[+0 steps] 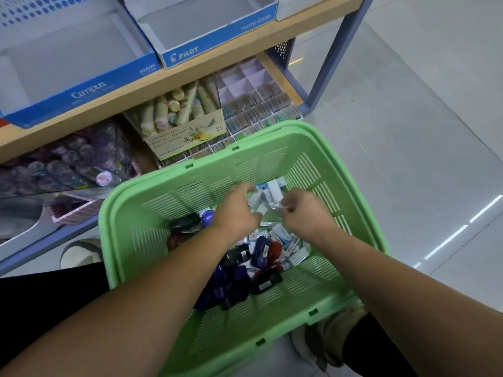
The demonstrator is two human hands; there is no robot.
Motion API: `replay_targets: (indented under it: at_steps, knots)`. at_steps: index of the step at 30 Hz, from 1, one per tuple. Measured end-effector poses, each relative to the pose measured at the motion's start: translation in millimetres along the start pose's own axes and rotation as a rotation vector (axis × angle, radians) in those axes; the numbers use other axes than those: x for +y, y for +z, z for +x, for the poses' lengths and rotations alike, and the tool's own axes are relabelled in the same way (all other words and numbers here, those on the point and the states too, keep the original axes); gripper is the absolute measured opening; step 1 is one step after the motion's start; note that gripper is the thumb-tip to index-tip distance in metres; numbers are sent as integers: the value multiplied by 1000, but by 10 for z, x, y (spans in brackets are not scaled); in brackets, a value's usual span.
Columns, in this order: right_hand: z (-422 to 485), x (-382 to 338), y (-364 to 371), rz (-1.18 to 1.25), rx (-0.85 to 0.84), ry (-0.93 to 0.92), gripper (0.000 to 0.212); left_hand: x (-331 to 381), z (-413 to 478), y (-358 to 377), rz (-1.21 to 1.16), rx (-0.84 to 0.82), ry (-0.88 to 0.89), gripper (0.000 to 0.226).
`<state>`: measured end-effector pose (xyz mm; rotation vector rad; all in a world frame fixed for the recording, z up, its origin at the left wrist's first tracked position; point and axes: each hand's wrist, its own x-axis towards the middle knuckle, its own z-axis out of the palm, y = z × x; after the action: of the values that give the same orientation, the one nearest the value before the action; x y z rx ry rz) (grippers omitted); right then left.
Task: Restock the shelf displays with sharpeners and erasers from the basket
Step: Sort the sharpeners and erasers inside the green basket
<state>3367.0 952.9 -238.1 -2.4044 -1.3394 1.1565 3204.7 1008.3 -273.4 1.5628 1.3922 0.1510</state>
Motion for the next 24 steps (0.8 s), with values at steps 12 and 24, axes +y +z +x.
replay_targets:
  at_steps: [12, 24]
  knots:
    - [107, 250, 317, -144, -512, 47, 61, -270, -256, 226, 348, -347, 122, 62]
    - [-7, -229, 285, -157, -338, -69, 30, -229, -553, -923, 631, -175, -128, 30]
